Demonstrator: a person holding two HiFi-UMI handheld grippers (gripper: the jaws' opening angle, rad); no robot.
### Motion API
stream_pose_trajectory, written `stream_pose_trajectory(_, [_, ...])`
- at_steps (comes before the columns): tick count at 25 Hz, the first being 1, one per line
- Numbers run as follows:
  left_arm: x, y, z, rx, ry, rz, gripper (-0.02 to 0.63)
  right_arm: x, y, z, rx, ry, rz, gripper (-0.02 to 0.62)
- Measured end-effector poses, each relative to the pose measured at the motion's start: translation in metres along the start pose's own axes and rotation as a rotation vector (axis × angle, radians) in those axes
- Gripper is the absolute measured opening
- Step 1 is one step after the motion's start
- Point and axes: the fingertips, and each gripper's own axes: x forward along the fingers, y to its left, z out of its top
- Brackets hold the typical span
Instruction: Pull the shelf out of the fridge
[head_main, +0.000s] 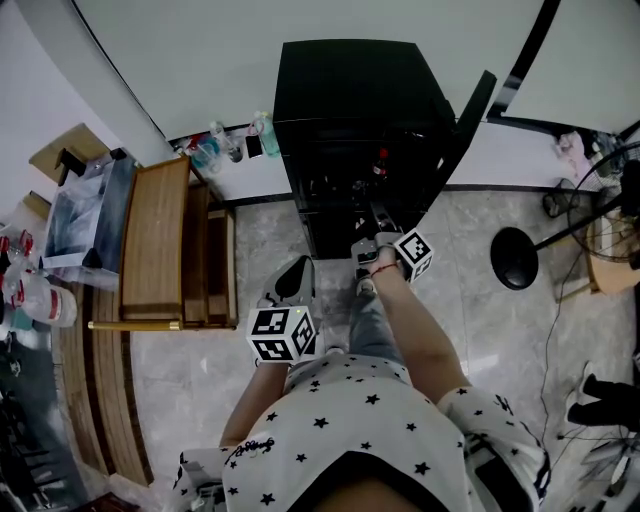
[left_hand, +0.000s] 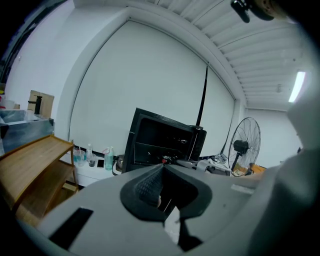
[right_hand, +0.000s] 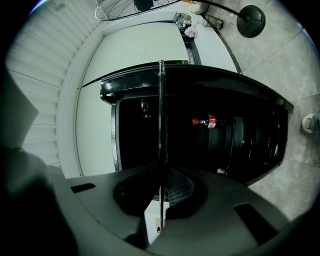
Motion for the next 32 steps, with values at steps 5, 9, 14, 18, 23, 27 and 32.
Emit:
stream_pose_trajectory(5, [-0.0005,0.0005,0.0011,-0.003,-0.004,0.005,0.014,-0.0001,-0.0004,0.0003,0.001,0.001,-0.006,0.011])
stream_pose_trajectory(9, [-0.0016,-0.0003,0.0022,-0.003,-0.005,0.006,0.014,-0.0003,0.0036,-0.0001,-0.002,0.001,0.001,0.009])
stream_pose_trajectory(14, [-0.0037,0.0012,0.0014,-0.003,-0.005,0.007,0.014,-0.0012,0.0010,-0.0014,0.005,-0.002,-0.016,0.009])
stream_pose_trajectory(18, [-0.0026,0.0003,0.0006,-0.003,-0.001,0.005,0.013,-0.0003,-0.0011,-0.0008,0.010,0.001,-0.023,0.009])
stream_pose_trajectory(23, [-0.0028,-0.0023,0.0019,-0.001,-0.001,0.002,0.014,-0.0019,0.0002,-0.0005,0.007,0.003,-0.030,0.009])
stream_pose_trajectory(27, [-0.0010,-0.0016,0.0003,-0.002,0.001,0.002,0.014,-0.0010,-0.0031,-0.0002,0.008,0.008,-0.035,0.008])
stream_pose_trajectory(32, [0.0005,-0.0019,-0.0008,-0.004,0.006,0.000,0.014,-0.0005,-0.0026,0.0005,0.007,0.009,-0.033,0.008])
